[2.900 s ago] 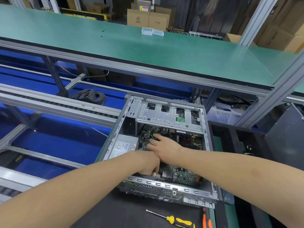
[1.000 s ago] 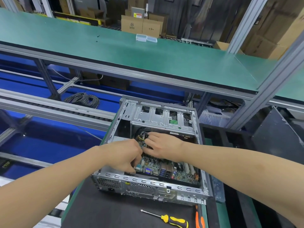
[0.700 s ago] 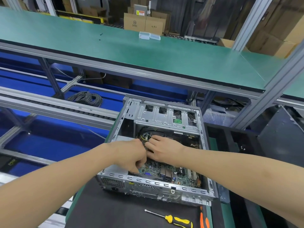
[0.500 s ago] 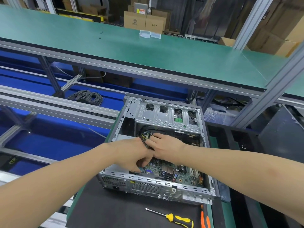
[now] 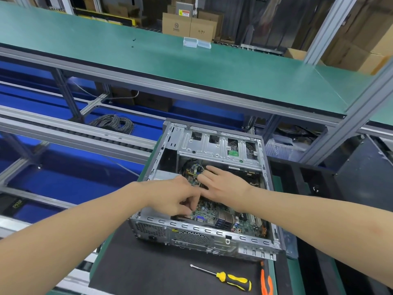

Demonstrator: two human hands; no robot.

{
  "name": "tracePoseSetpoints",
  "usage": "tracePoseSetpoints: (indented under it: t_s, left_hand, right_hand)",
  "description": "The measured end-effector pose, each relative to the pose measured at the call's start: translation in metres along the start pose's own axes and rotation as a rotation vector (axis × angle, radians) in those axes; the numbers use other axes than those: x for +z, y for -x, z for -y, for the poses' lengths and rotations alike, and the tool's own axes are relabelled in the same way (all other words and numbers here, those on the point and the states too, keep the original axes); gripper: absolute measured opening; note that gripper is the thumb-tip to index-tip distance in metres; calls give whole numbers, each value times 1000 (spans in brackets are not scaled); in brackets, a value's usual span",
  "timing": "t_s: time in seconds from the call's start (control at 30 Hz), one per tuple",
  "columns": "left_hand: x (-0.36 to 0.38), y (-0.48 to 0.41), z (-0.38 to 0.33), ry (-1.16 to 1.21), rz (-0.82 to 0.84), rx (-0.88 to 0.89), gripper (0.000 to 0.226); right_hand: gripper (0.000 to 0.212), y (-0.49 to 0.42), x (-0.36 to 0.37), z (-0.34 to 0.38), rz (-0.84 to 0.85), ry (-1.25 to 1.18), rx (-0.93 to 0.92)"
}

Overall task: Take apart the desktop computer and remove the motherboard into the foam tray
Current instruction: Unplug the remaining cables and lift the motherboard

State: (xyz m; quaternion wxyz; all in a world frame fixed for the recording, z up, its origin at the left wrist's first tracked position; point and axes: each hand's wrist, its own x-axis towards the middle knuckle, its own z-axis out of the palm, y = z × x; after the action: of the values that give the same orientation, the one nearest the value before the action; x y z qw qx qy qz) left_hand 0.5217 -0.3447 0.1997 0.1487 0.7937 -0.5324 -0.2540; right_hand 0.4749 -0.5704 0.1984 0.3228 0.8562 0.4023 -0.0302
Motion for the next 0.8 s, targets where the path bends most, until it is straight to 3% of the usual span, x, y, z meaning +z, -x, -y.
tracePoseSetpoints:
  t_s: [0.17, 0.37, 0.57, 0.73, 0.8]
  left_hand:
    - [-15, 15, -9, 167, -48, -79, 20]
    - [-14, 23, -13, -7, -38, -22, 34]
    - [-5, 23, -10, -78, -239, 35, 14]
    - [-13, 27, -11, -52, -178, -2, 13]
    - [-15, 25, -24, -129, -224, 2, 10]
  right_hand:
    - [101, 10, -13, -11, -131, -114, 82]
    - [97, 7, -19, -15, 10, -204, 119]
    - [108, 0, -17, -33, 93, -369, 28]
    - [104, -2, -16, -35, 88, -388, 19]
    - [96, -2, -18, -35, 102, -387, 20]
